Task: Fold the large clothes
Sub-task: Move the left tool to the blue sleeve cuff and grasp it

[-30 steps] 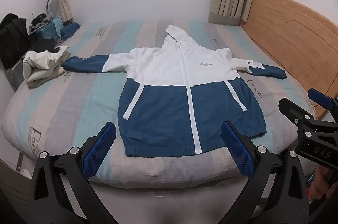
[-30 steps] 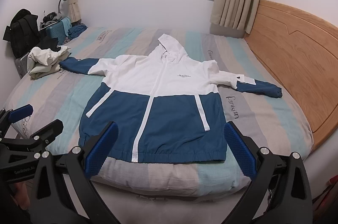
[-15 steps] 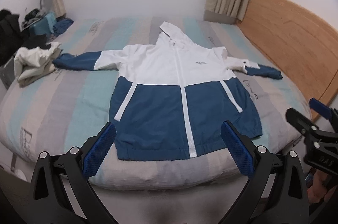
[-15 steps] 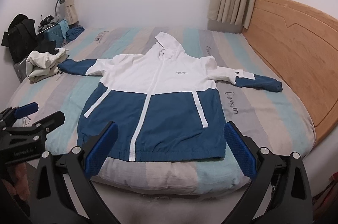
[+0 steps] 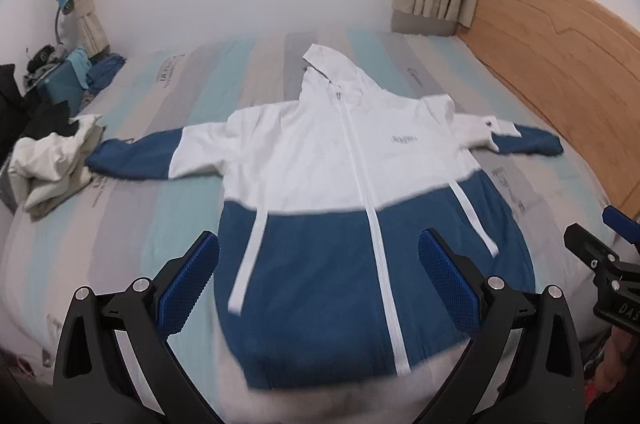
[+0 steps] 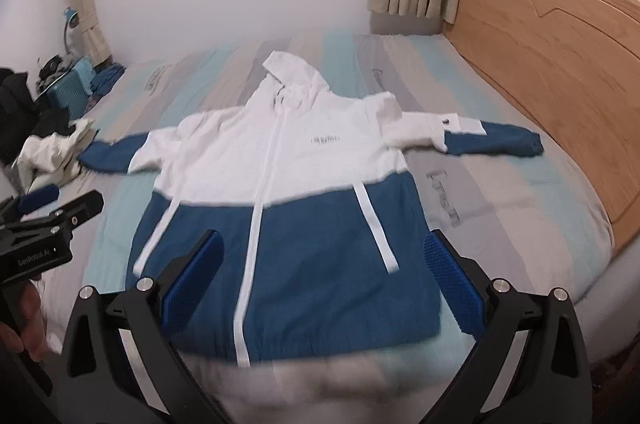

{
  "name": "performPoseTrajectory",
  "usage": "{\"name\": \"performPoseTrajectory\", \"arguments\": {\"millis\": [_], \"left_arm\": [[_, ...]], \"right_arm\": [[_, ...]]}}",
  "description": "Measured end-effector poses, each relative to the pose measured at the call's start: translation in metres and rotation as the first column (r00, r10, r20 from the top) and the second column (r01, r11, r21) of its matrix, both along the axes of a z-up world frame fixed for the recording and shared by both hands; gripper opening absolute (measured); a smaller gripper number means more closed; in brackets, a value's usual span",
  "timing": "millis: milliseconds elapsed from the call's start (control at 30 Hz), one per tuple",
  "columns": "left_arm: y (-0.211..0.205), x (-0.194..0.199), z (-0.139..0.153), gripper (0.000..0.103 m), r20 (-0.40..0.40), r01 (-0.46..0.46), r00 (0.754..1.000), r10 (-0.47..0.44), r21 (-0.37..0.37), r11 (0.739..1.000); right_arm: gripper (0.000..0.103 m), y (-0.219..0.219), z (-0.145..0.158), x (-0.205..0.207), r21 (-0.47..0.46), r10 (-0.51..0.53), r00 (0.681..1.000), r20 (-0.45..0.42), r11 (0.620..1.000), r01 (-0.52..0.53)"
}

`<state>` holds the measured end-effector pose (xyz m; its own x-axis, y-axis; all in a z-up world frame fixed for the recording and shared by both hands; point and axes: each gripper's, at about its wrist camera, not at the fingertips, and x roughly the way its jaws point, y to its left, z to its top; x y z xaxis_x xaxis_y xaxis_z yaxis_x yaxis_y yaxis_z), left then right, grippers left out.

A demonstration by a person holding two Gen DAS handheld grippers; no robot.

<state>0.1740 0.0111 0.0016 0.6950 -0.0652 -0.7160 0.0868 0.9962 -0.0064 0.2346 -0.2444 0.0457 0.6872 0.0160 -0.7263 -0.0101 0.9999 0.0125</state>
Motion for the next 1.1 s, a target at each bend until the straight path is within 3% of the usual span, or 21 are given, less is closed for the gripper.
{"name": "performPoseTrajectory", "arguments": {"millis": [167, 300, 433, 633, 867, 967, 1100], "left_arm": [[0.032, 0.087, -0.02, 0.097, 0.014, 0.01, 1.0, -0.01, -0.01, 1.0], [0.057, 0.16, -0.04, 0.097, -0.025, 0.031, 0.999, -0.031, -0.005, 1.0], [0.08, 0.206, -0.05, 0.097, -0.033, 0.029, 0.999, -0.029, -0.019, 0.999], [0.107, 0.261, -0.075, 0.097, -0.054, -0.003, 0.999, 0.002, -0.03, 1.0], [0.176, 0.305, -0.117, 0.097, -0.088, -0.139, 0.987, 0.138, -0.004, 0.99], [0.228, 0.315, -0.133, 0.097, -0.108, -0.233, 0.967, 0.232, 0.003, 0.972], [0.31, 0.328, -0.16, 0.097, -0.142, -0.371, 0.915, 0.376, 0.064, 0.926]], "right_arm": [[0.096, 0.025, -0.01, 0.091, -0.012, -0.035, 0.999, 0.02, 0.999, 0.035], [0.096, 0.039, -0.022, 0.155, -0.016, -0.071, 0.997, 0.016, 0.997, 0.071], [0.096, 0.046, -0.034, 0.197, 0.015, -0.092, 0.995, -0.031, 0.996, 0.092], [0.096, 0.063, -0.057, 0.252, -0.048, -0.054, 0.996, -0.073, 0.998, 0.051], [0.096, 0.052, -0.103, 0.316, -0.022, -0.038, 0.987, -0.154, 0.999, 0.035], [0.096, 0.049, -0.122, 0.335, -0.045, -0.046, 0.983, -0.178, 0.998, 0.039], [0.096, 0.054, -0.14, 0.361, -0.078, 0.02, 0.978, -0.209, 0.996, -0.038]]}}
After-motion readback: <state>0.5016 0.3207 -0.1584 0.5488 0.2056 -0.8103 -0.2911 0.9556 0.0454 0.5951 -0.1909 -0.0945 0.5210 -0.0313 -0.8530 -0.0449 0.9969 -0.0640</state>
